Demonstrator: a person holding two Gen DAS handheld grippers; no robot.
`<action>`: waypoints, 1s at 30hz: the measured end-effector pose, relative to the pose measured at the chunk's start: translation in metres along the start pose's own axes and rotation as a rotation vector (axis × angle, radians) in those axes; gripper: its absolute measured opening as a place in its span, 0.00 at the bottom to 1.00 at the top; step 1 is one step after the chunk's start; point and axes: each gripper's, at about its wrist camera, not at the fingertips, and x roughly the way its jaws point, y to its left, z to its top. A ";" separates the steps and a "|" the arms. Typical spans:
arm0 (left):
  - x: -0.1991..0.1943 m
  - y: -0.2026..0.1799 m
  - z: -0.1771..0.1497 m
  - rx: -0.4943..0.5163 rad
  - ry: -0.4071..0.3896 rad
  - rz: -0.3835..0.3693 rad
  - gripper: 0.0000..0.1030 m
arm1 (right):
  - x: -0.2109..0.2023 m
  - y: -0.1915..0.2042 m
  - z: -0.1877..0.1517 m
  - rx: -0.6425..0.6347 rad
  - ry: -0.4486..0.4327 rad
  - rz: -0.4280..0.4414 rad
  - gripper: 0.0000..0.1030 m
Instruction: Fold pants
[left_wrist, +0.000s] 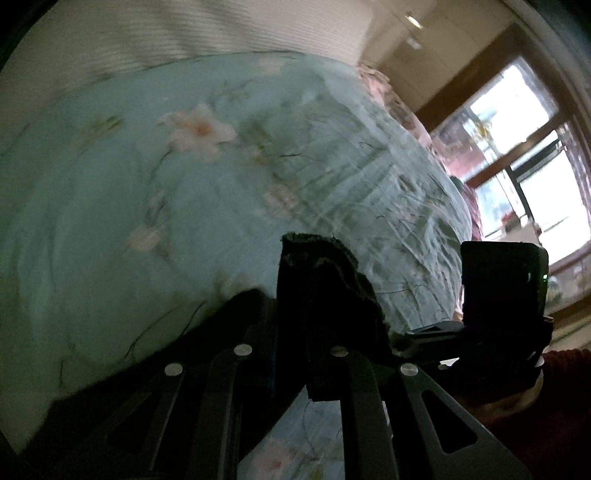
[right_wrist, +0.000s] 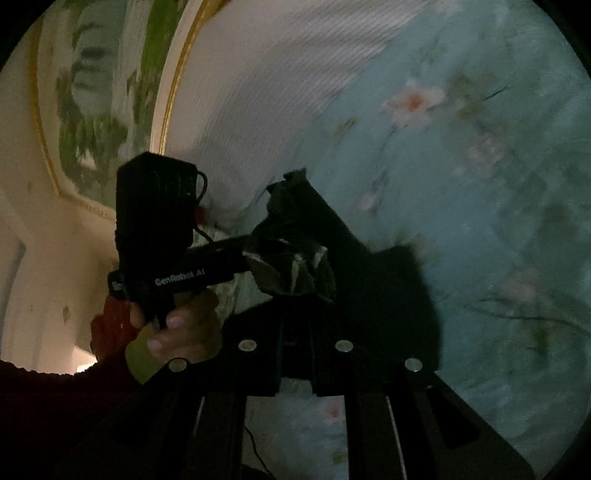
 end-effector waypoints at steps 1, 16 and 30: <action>-0.002 0.006 -0.006 -0.012 -0.002 0.005 0.09 | 0.011 0.002 -0.002 -0.005 0.021 0.001 0.11; -0.005 0.092 -0.084 -0.237 -0.023 0.070 0.07 | 0.103 0.000 -0.031 -0.099 0.256 -0.126 0.12; -0.024 0.115 -0.137 -0.429 -0.086 0.105 0.07 | 0.139 0.012 -0.034 -0.181 0.362 -0.222 0.32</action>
